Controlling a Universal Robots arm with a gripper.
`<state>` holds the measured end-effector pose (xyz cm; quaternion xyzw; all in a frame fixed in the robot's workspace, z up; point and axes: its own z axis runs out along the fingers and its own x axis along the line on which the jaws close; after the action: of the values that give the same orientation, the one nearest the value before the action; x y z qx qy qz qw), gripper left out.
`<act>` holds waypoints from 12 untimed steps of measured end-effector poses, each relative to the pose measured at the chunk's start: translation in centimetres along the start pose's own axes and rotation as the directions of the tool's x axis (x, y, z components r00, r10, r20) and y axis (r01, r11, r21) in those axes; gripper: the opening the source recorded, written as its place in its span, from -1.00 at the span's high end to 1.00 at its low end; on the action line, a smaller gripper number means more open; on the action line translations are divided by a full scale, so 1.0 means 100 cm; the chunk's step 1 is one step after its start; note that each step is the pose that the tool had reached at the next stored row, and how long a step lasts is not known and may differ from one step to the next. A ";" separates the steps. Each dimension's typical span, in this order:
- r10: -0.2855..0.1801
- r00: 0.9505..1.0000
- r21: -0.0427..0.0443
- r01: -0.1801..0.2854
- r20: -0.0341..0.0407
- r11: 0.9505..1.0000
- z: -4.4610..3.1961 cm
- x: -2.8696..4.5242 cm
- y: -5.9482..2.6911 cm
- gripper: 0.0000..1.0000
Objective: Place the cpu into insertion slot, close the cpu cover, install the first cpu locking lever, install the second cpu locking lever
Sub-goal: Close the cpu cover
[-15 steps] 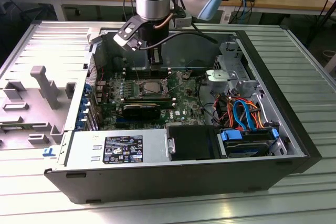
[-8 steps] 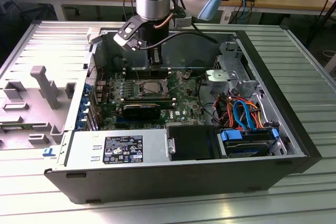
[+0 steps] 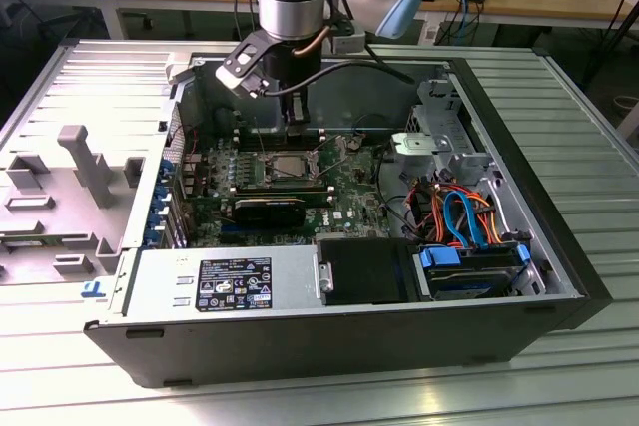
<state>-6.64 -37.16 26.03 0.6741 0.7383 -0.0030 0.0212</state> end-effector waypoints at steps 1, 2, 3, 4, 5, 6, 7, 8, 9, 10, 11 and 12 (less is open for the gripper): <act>0.002 1.000 0.000 -0.002 -0.001 1.000 -0.0006 -0.0001 0.0000 0.79; 0.004 1.000 0.000 -0.004 -0.002 1.000 -0.0013 -0.0002 0.0000 0.79; 0.006 1.000 0.000 -0.006 -0.004 1.000 -0.0026 -0.0003 0.0001 0.79; 0.007 1.000 0.000 -0.007 -0.006 1.000 -0.0038 -0.0003 0.0001 0.79; 0.007 1.000 0.000 -0.007 -0.007 1.000 -0.0049 -0.0004 0.0001 0.79; 0.008 1.000 -0.001 -0.008 -0.008 1.000 -0.0061 -0.0004 0.0001 0.79; 0.008 1.000 -0.001 -0.008 -0.009 1.000 -0.0085 -0.0005 0.0002 0.79; 0.009 1.000 -0.001 -0.009 -0.011 1.000 -0.0118 -0.0006 0.0003 0.79; 0.009 1.000 -0.001 -0.009 -0.012 1.000 -0.0137 -0.0007 0.0003 0.79; 0.009 1.000 -0.001 -0.009 -0.013 1.000 -0.0152 -0.0007 0.0004 0.79; 0.009 1.000 -0.001 -0.009 -0.014 1.000 -0.0168 -0.0008 0.0004 0.79; 0.009 1.000 -0.001 -0.009 -0.015 1.000 -0.0171 -0.0008 0.0004 0.79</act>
<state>-6.63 -37.18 27.74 0.6774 0.7354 0.0025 0.0162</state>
